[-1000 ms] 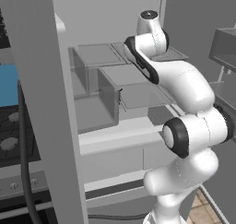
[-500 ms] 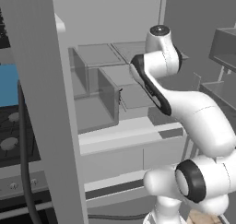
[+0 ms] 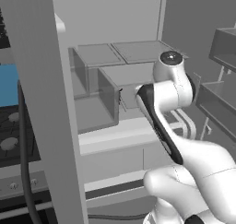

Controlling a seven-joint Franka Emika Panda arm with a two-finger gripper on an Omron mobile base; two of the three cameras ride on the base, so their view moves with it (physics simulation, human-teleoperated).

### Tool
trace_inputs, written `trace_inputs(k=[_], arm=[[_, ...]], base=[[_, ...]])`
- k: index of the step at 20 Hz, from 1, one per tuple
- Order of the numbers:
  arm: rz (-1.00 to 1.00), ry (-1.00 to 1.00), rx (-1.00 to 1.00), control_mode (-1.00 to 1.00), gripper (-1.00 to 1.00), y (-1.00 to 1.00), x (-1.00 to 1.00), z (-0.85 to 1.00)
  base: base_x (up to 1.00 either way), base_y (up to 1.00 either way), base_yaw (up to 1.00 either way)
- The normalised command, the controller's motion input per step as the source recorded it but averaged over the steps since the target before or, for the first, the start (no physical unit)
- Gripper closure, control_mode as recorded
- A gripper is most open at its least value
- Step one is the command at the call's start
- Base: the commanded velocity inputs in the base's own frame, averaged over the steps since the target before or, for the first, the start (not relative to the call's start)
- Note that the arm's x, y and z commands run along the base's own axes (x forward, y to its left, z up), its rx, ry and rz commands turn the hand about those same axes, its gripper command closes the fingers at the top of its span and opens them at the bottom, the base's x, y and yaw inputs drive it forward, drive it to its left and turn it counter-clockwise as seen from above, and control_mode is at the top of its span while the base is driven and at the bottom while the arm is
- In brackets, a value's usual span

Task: Place one tomato and one fish in each tupperware on the nearby counter, to pack two identical lunches.

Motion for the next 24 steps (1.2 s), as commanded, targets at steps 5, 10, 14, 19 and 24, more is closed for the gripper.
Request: trace_inputs(k=[5,10,14,19,24], arm=[[0.03,0.0,0.0,1.0,1.0,0.01,-0.6,-0.18],[0.0,0.0,0.0,1.0,1.0,0.0,0.0,0.0],[0.0,0.0,0.0,1.0,1.0,0.0,0.0,0.0],[0.0,0.0,0.0,1.0,1.0,0.0,0.0,0.0],[0.0,0.0,0.0,1.0,1.0,0.0,0.0,0.0]], base=[[-0.4,0.0,0.03],[-1.0,0.0,0.08],[-1.0,0.05,0.07],[-1.0,0.4,0.03],[-0.82,0.86,0.0]])
